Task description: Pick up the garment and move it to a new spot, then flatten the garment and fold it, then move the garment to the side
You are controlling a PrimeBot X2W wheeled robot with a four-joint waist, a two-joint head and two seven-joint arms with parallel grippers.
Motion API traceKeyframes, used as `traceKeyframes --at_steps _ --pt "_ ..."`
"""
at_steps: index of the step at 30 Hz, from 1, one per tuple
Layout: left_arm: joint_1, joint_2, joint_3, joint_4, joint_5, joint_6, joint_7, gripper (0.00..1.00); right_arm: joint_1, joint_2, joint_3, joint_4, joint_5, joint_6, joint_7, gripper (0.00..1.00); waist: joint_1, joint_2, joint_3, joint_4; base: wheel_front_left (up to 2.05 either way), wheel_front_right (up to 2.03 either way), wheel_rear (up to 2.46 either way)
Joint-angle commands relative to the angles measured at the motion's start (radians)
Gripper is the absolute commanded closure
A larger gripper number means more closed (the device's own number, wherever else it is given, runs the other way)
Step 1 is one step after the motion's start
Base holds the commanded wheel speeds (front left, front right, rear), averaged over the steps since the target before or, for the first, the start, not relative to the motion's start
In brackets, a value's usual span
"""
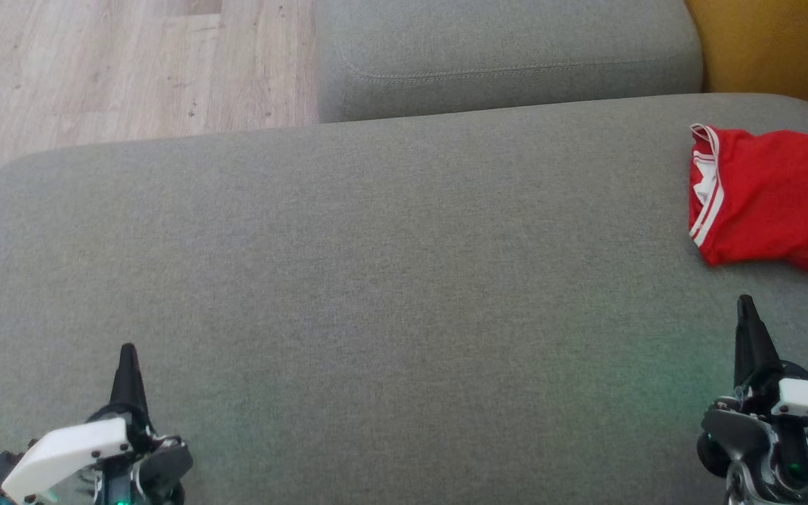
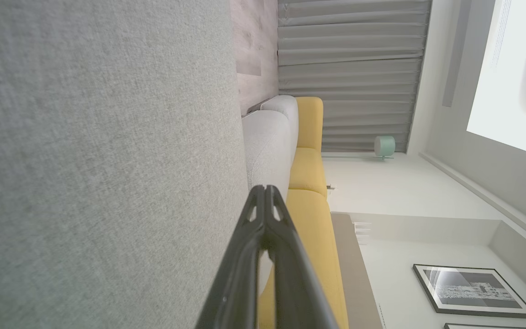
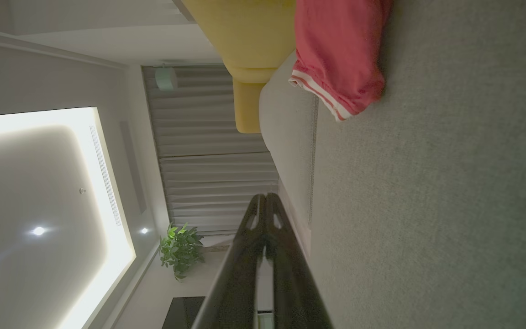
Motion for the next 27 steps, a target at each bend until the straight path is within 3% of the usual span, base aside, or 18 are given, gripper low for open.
traceKeyframes --at_steps 1,27 --pt "-0.050 0.004 0.039 -0.036 -0.005 -0.007 0.003 1.00 -0.050 -0.009 0.020 -0.037 0.001 -0.001 0.005 1.00 0.0000 0.0000 0.000 0.000 0.00 0.00 0.00" --pt "-0.050 0.004 0.039 -0.036 -0.005 -0.007 0.003 1.00 -0.050 -0.008 0.019 -0.037 0.000 -0.001 0.006 1.00 0.0000 0.0000 0.000 0.000 0.00 0.00 0.00"
